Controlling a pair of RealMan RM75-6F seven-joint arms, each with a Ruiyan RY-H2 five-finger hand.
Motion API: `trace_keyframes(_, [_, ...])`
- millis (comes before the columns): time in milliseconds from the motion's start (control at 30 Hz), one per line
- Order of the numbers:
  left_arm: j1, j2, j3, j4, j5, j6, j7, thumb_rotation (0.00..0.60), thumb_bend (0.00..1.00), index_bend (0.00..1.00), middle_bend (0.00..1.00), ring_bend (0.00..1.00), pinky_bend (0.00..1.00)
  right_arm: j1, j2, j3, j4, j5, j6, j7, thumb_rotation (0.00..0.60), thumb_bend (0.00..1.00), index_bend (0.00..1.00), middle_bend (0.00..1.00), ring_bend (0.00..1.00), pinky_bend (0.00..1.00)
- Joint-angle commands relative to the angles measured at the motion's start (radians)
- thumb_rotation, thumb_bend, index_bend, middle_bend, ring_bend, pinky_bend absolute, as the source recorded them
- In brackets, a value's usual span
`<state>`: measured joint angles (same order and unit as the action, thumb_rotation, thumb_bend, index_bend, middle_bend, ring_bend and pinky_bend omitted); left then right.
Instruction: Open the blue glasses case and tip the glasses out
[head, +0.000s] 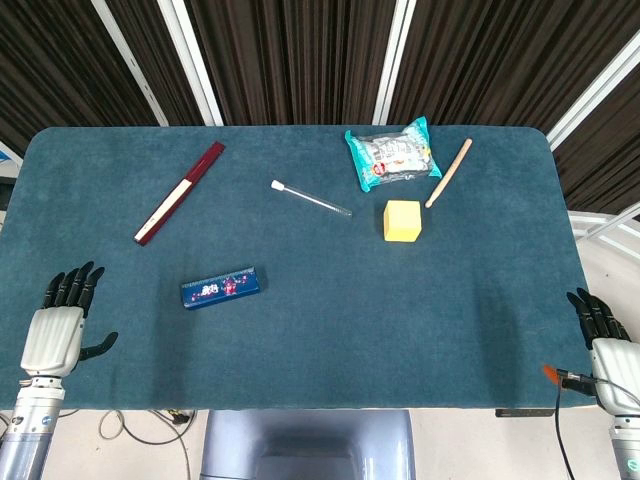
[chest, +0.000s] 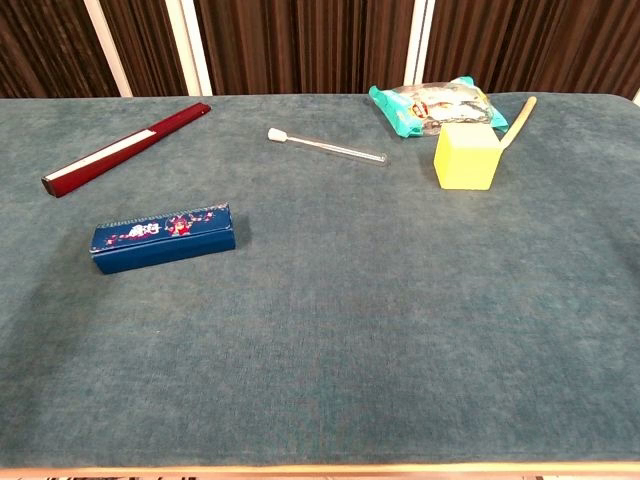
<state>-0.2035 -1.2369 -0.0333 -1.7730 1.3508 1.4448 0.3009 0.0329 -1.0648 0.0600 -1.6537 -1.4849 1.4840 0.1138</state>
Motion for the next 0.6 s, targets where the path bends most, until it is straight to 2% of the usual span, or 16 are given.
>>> trace_keyframes(33, [0.0, 0.0, -0.002, 0.0, 0.0, -0.002, 0.0, 0.6, 0.17, 0.0, 0.0, 0.0, 0.01, 0.0, 0.0, 0.0, 0.0, 0.0, -0.001, 0.0, 0.6, 0.18, 0.0, 0.0, 0.0, 0.19])
trace_keyframes(400, [-0.007, -0.004, -0.01, -0.01, -0.015, -0.026, 0.02, 0.6, 0.17, 0.0, 0.0, 0.0, 0.01, 0.0, 0.0, -0.001, -0.003, -0.001, 0.001, -0.003, 0.6, 0.18, 0.0, 0.0, 0.0, 0.19])
trace_keyframes(600, [-0.045, -0.03, -0.033, -0.02, -0.024, -0.058, 0.087, 0.6, 0.17, 0.0, 0.0, 0.0, 0.01, 0.0, 0.002, 0.0, -0.005, 0.003, -0.003, 0.003, 0.6, 0.18, 0.0, 0.0, 0.0, 0.19])
